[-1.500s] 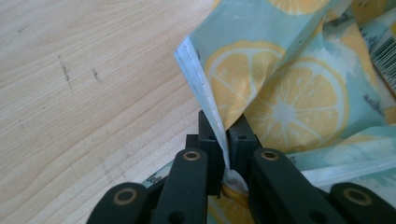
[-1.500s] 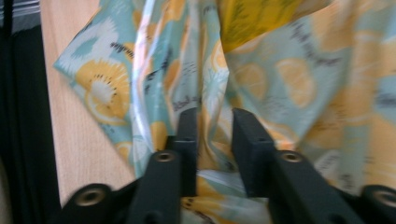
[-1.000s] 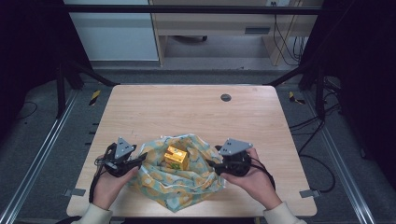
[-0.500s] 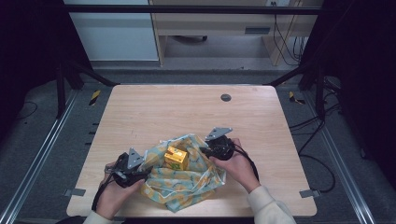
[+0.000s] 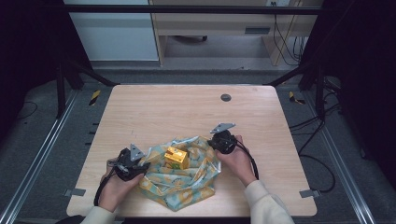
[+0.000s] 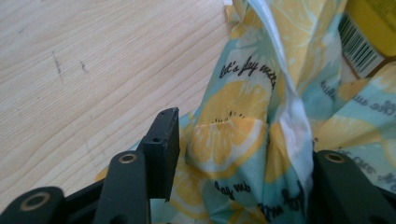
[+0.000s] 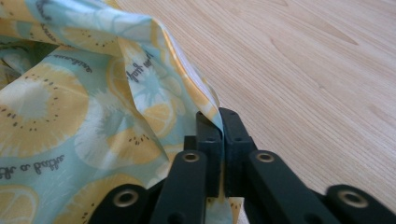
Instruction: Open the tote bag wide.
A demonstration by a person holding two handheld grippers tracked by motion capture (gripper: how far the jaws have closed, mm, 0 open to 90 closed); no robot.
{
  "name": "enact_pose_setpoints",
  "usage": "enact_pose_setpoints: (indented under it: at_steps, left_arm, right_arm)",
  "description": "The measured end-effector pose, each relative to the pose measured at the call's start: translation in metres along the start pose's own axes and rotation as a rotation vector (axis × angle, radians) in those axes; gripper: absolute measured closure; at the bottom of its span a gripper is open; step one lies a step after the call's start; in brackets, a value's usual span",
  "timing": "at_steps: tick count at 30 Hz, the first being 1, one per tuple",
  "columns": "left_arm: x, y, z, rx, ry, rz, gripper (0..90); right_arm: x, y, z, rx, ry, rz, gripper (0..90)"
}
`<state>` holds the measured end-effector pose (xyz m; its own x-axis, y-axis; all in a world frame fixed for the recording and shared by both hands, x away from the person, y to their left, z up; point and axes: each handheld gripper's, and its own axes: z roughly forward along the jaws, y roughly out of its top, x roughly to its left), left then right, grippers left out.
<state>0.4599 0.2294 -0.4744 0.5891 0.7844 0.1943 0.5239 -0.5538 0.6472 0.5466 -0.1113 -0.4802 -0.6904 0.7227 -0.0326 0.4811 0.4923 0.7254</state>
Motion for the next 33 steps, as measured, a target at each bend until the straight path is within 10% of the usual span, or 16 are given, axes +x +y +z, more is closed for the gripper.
enact_pose_setpoints:
  at_steps: [10, 20, 33]
  left_arm:
    - [0.006, 0.008, -0.025, -0.251, -0.055, -0.118, 26.8]
    - [0.007, 0.020, -0.031, -0.358, -0.061, -0.142, 14.2]
    - [0.066, -0.012, -0.056, -0.405, 0.100, -0.296, 12.7]
  right_arm:
    - [0.014, 0.011, -0.039, -0.127, -0.036, 0.008, 26.1]
    - [0.014, 0.017, -0.067, -0.203, -0.057, 0.010, 17.8]
    - [-0.021, -0.002, -0.096, -0.229, -0.158, 0.089, 11.4]
